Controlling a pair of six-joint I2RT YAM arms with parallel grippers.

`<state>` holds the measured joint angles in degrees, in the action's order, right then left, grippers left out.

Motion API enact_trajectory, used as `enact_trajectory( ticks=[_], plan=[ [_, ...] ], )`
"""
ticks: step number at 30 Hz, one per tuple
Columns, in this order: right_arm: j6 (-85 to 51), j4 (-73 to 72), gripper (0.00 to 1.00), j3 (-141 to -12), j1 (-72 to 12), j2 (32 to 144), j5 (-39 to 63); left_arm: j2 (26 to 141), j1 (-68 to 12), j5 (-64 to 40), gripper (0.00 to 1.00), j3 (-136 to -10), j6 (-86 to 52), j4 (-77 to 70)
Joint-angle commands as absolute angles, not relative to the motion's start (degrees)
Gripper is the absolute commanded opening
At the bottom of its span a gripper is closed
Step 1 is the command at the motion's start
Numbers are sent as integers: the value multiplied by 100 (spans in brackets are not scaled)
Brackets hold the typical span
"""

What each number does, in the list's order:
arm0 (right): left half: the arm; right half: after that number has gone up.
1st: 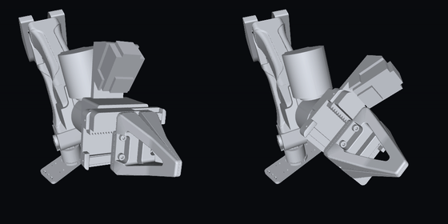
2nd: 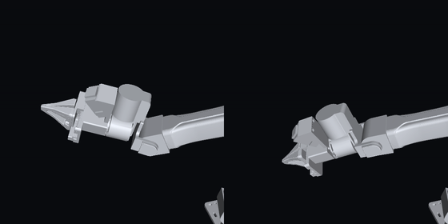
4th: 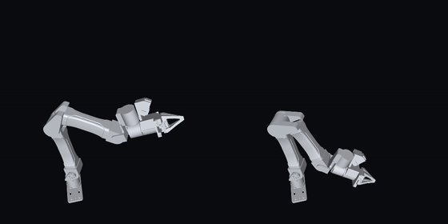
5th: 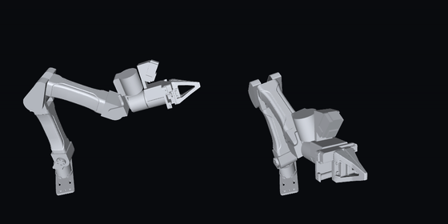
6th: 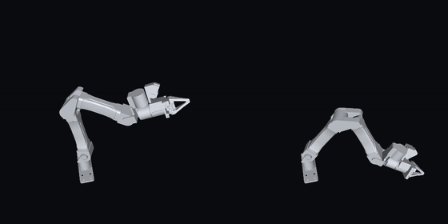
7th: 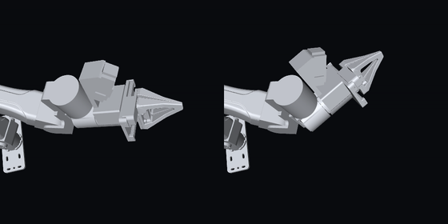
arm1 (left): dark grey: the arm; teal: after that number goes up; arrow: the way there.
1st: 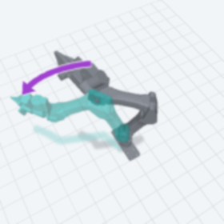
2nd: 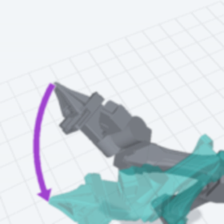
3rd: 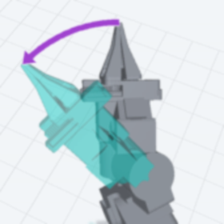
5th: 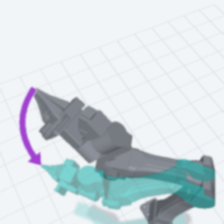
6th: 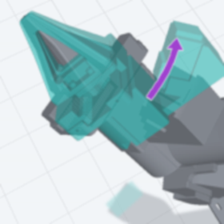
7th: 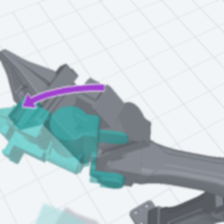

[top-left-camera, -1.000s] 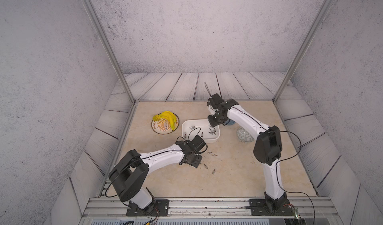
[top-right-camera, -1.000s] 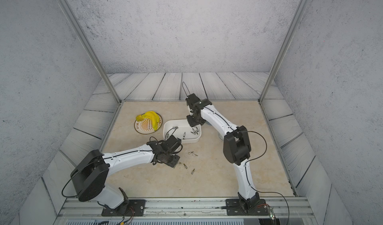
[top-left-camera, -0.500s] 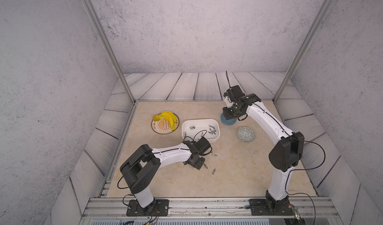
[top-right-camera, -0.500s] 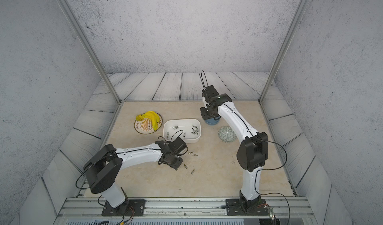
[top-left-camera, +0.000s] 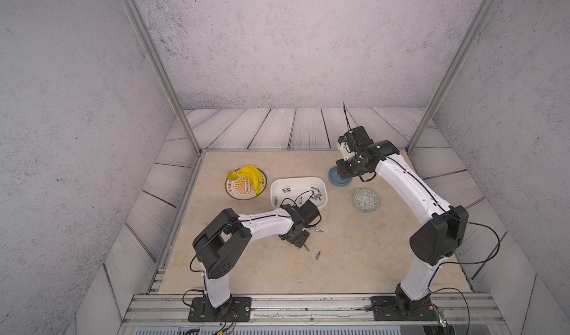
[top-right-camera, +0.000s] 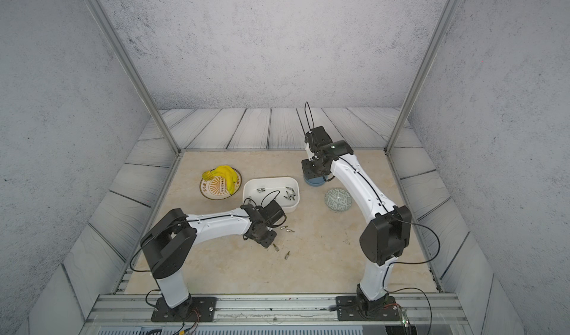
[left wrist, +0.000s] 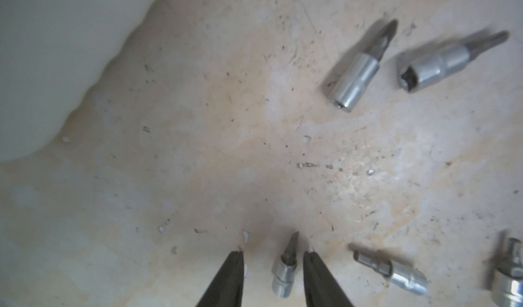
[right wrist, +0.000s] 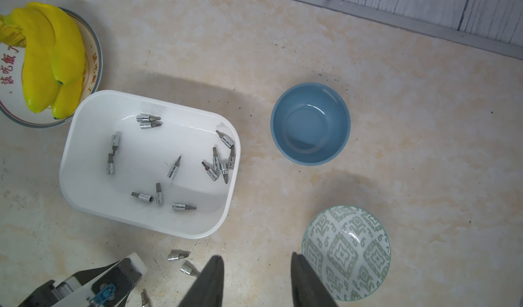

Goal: Put the bit on the desktop into the storage box
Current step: Pick up the screwdriver bit from the center of the board.

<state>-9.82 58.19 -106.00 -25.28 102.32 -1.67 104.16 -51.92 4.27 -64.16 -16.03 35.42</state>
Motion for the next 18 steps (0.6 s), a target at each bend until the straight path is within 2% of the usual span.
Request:
enact_trajectory(
  ticks=[1,6,15,18],
  plan=[
    [-1009,5906,44,-10479,-2512,10068,-236,10518,-5220,433,38,-6483,-1572,3786],
    [-1042,5906,44,-10353,-2516,9993,-154,10485,-5216,317,32,-6358,-1664,3758],
    [-1158,5735,44,-9669,-2544,9574,92,10488,-5216,158,2,-6134,-1828,3593],
    [-1307,5518,44,-9020,-2625,9243,75,10362,-5220,191,0,-6210,-1830,3653]
  ],
)
